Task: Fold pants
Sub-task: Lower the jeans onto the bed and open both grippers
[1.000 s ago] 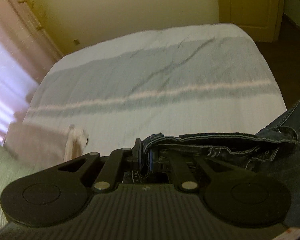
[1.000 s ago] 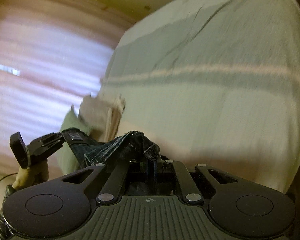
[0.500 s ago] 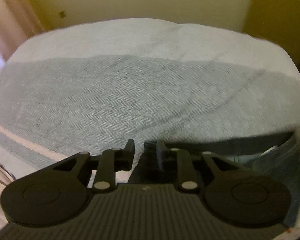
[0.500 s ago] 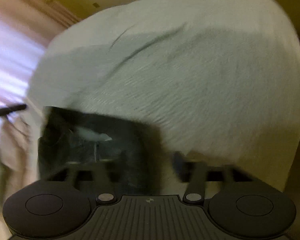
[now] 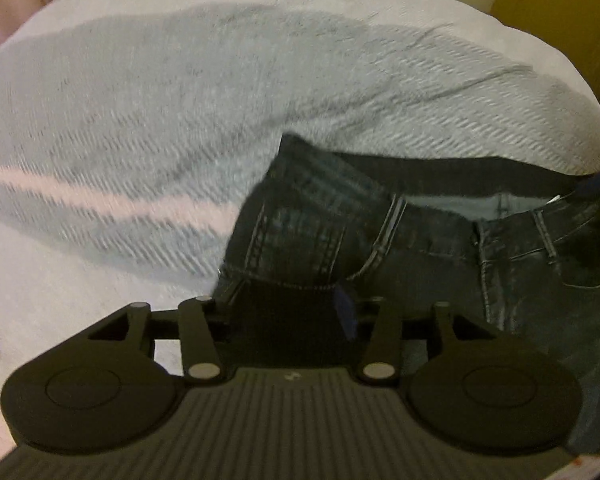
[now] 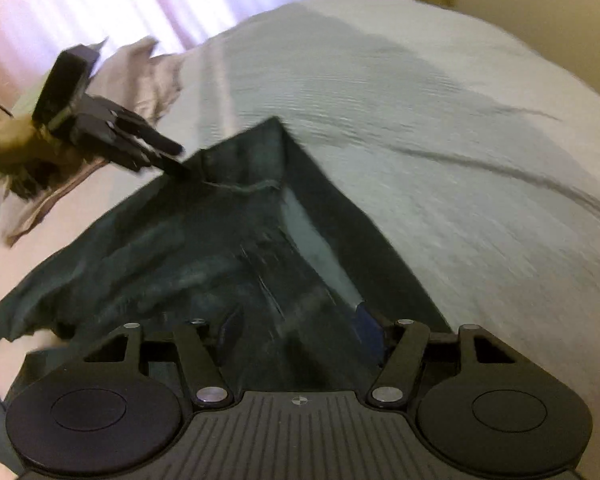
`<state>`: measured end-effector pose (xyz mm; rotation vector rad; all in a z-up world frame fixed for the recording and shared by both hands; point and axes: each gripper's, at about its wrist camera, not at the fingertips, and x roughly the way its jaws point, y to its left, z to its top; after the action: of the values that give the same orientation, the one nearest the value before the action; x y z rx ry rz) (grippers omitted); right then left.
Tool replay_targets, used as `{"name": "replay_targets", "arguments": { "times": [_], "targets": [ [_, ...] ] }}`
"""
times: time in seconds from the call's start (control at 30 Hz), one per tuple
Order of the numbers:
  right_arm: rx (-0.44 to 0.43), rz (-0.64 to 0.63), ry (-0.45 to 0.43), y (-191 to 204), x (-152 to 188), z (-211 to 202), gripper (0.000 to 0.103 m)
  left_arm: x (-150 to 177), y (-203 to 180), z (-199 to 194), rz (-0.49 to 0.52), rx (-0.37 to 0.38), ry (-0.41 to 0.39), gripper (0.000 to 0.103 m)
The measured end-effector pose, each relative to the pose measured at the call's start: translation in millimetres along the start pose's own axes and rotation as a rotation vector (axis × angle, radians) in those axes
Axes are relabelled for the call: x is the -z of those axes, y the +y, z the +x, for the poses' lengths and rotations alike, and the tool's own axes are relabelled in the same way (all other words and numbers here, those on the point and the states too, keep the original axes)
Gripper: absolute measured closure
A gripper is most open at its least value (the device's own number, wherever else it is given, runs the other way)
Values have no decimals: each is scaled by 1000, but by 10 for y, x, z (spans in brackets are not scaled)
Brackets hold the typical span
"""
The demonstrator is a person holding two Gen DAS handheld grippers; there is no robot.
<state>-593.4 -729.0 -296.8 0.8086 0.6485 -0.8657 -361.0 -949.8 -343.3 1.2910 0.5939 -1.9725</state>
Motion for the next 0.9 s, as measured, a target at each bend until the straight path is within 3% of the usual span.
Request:
{"name": "replay_targets", "arguments": {
  "times": [0.17, 0.3, 0.33, 0.4, 0.47, 0.63, 0.73, 0.8, 0.9],
  "targets": [
    [-77, -161, 111, 56, -328, 795, 43, 212, -57, 75, -1, 27, -31, 55],
    [-101, -208, 170, 49, -420, 1003, 46, 428, -45, 72, -14, 5, -36, 53],
    [-117, -191, 183, 36, -432, 999, 71, 477, -23, 69, -44, 1, -40, 53],
    [-138, -142, 209, -5, -458, 966, 85, 543, 9, 43, -101, 1, -48, 53],
    [-127, -145, 197, 27, -486, 850, 88, 540, -12, 35, -108, -7, -53, 53],
    [-83, -155, 80, -138, -818, 546, 88, 304, -53, 35, -82, -38, -117, 53],
    [-42, -165, 109, -251, -839, 768, 88, 180, -13, 115, -124, -58, -136, 53],
    [-42, -94, 158, -357, -774, 954, 86, 194, -12, 126, -142, -73, -133, 53],
    [-32, -8, 127, -421, -712, 903, 74, 368, -59, -23, -179, -86, -120, 53]
  ]
}}
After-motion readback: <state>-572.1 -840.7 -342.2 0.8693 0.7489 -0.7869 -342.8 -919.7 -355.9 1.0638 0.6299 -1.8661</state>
